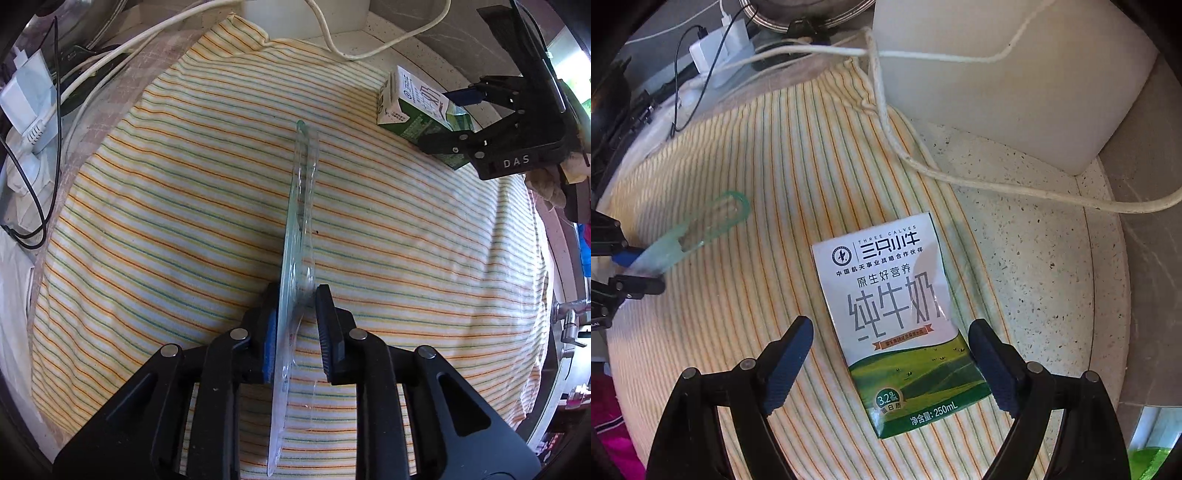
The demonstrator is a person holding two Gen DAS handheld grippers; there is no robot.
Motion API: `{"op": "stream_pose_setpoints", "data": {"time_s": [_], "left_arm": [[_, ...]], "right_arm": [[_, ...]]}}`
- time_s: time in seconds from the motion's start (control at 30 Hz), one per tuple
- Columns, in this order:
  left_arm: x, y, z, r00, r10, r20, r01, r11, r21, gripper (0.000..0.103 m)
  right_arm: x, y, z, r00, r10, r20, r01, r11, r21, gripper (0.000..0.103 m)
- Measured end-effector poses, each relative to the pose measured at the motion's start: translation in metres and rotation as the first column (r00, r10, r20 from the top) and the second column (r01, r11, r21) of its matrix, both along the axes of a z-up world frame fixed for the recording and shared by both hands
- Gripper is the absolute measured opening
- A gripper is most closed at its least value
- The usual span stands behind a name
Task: Collect trash
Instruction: 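Grasp the clear plastic knife with the left tool while the right tool grasps the milk carton, then carry the knife and milk carton down over the blue wastebasket with both tools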
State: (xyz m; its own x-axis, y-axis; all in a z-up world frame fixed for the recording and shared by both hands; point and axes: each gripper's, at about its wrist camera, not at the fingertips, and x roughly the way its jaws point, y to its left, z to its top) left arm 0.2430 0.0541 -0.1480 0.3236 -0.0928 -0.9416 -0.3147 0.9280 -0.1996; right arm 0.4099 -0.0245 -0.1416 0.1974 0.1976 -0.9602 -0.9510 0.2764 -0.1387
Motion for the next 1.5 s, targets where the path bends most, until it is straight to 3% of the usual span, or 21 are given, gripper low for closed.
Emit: {"op": "stream_pose_setpoints", "data": {"time_s": [0.07,0.2,0.37,0.57,0.97,1.23,1.5], "left_arm": [[0.000,-0.001,0.000,1.000,-0.007,0.004,0.007,1.000,0.012,0.013],[-0.006,0.001,0.000,1.000,0.010,0.019,-0.010,1.000,0.002,0.007],[-0.018,0.004,0.008,0.998,0.025,0.052,-0.024,1.000,-0.007,0.007],[-0.035,0.004,0.023,0.996,0.004,0.084,-0.004,1.000,0.001,0.007],[-0.100,0.001,0.055,0.984,-0.087,0.153,0.086,0.996,0.013,0.007],[-0.155,-0.005,0.060,0.966,-0.182,0.183,0.182,0.983,0.019,0.007],[-0.215,-0.015,0.056,0.937,-0.284,0.203,0.283,0.958,0.032,0.007]], "right_arm": [[-0.001,0.001,-0.005,1.000,-0.015,0.026,0.016,1.000,-0.020,0.075],[-0.004,-0.001,-0.005,0.999,-0.044,0.011,0.044,0.999,-0.005,0.065],[-0.017,-0.009,0.002,0.996,-0.085,-0.003,0.085,0.996,0.039,0.064],[-0.036,-0.031,0.022,0.976,-0.211,-0.061,0.218,0.963,0.158,0.064],[-0.136,-0.076,0.065,0.898,-0.418,-0.139,0.440,0.841,0.314,0.065],[-0.228,-0.106,0.066,0.803,-0.556,-0.215,0.594,0.716,0.368,0.065],[-0.318,-0.122,0.054,0.718,-0.655,-0.235,0.688,0.617,0.383,0.065]]}}
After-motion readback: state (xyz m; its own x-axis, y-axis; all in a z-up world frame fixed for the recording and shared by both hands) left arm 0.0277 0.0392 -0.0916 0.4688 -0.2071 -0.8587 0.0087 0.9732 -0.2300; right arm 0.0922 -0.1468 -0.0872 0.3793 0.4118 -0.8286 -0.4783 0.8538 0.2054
